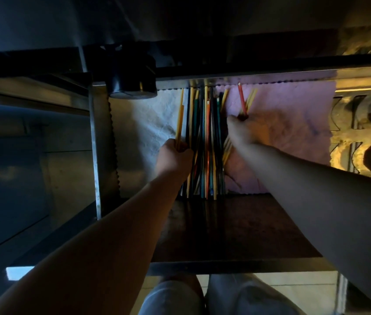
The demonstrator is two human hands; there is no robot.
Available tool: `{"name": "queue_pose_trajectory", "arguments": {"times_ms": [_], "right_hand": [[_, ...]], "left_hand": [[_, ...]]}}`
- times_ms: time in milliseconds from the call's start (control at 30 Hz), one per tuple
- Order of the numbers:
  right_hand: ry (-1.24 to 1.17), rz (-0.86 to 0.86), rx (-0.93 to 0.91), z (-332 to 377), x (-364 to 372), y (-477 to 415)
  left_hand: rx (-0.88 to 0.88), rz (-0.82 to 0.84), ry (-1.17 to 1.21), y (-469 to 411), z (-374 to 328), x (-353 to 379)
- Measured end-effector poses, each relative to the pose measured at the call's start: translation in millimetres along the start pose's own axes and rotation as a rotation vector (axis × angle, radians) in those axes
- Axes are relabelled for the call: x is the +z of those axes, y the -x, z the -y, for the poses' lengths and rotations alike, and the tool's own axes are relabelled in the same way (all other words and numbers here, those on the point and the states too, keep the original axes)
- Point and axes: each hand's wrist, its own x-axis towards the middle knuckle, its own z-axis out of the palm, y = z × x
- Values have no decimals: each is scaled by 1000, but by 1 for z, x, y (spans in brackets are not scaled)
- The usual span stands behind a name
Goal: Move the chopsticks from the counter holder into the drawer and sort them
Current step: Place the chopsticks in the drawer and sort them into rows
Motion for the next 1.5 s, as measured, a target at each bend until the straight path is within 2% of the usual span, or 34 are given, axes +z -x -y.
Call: {"name": "queue_pose_trajectory", "arguments": {"times_ms": [133, 267, 400, 500, 667, 900, 1167, 1500], "right_hand": [[79, -109, -48, -2, -14, 2], [-88, -222, -178, -4, -26, 11], [-266, -232, -203, -3, -41, 18], [-526, -154, -135, -2, -44, 26], [-713, -37, 7, -5, -37, 24], [-621, 236, 199, -1, -35, 18], [-693, 415, 366, 0, -30, 28], [-717, 514, 396, -9, -20, 28]], "left_hand": [[16, -32, -21, 1, -1, 2], [21, -65, -48, 2, -3, 5], [13, -108, -105, 3, -5, 7], [-13, -138, -155, 2, -6, 9], [-41, -130, -220, -4, -14, 12], [-30, -207, -267, -4, -14, 2], [57, -119, -298, -8, -6, -2], [-8, -58, -307, -20, -18, 0]]}}
